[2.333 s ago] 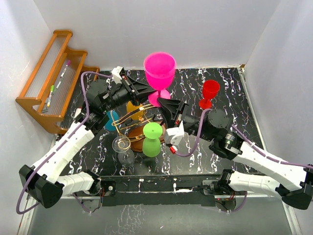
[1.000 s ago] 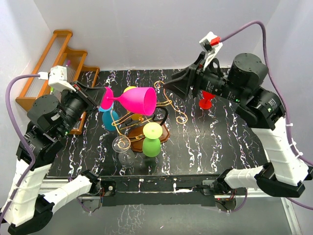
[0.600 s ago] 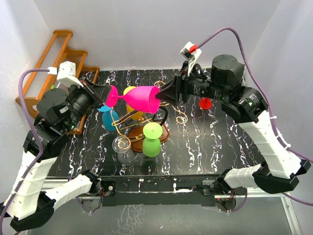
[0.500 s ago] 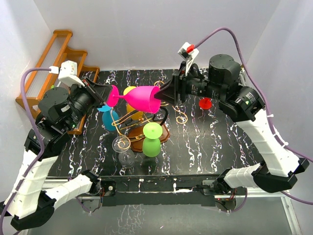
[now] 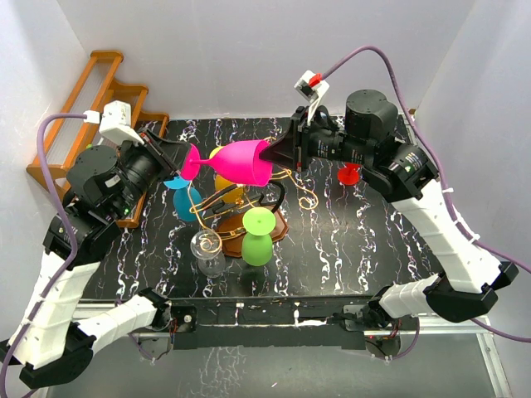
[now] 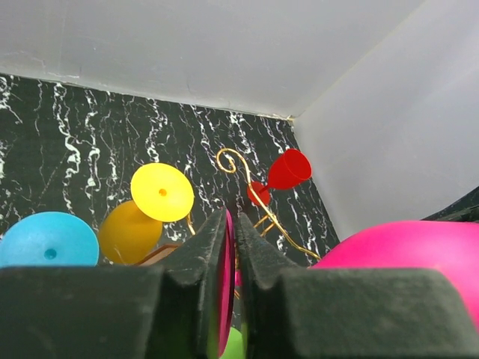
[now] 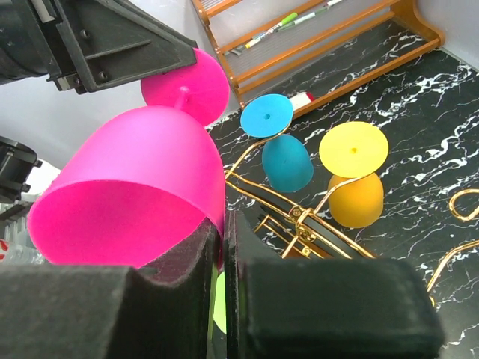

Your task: Take the wine glass off the wine glass rack

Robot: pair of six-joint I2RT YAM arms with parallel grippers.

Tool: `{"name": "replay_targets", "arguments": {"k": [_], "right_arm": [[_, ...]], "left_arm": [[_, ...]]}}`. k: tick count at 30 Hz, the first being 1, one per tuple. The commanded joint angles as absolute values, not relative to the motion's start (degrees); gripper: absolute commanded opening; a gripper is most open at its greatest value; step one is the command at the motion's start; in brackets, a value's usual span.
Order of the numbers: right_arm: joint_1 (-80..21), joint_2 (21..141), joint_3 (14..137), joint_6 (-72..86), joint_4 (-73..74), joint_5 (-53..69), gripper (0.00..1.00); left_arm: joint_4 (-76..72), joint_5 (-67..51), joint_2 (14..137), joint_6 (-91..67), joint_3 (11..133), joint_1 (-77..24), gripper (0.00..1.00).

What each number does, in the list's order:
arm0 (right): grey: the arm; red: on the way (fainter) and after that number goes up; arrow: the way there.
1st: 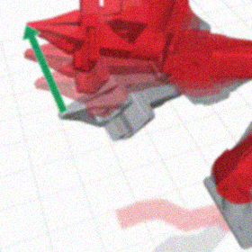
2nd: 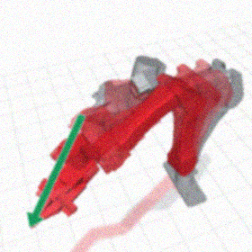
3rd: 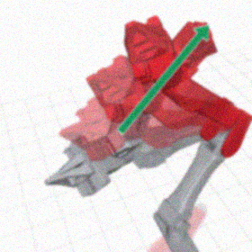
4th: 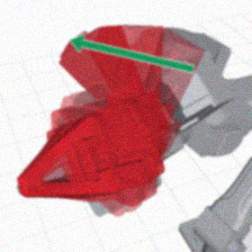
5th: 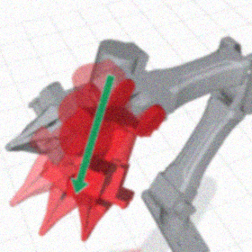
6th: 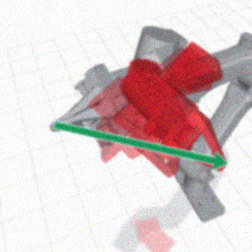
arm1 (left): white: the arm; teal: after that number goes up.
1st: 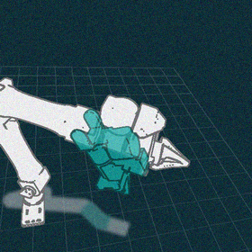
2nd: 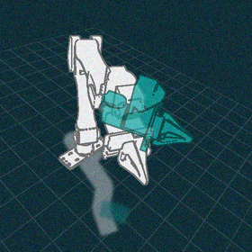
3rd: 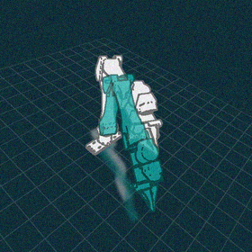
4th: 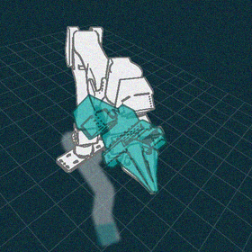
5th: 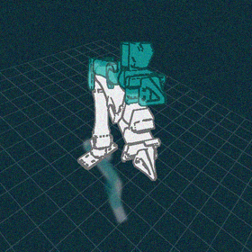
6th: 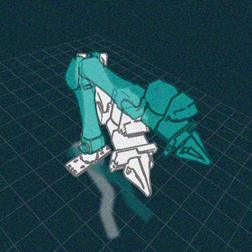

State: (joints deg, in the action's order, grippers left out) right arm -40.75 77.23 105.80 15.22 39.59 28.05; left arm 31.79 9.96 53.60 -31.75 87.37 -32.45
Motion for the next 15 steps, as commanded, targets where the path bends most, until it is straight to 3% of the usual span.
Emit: {"name": "replay_targets", "arguments": {"k": [1,3,6,9,15], "right_arm": [[-40.86,75.99,105.73,16.70,34.80,27.87,0.08],[-40.81,75.52,105.96,16.68,35.08,25.10,0.08],[-40.85,74.47,106.44,16.57,35.27,19.55,0.08],[-40.79,73.60,107.00,15.95,35.65,13.73,0.08],[-40.63,76.36,112.04,13.35,38.61,-2.61,0.08]], "left_arm": [[29.04,9.00,53.43,-32.23,87.54,-32.38,0.16],[29.55,10.13,53.37,-32.32,87.56,-32.43,0.45],[31.53,13.29,53.02,-32.54,87.54,-32.43,0.71],[32.98,16.50,51.82,-32.60,87.09,-32.37,0.81],[31.76,22.83,46.68,-32.47,84.57,-32.40,0.80]]}}
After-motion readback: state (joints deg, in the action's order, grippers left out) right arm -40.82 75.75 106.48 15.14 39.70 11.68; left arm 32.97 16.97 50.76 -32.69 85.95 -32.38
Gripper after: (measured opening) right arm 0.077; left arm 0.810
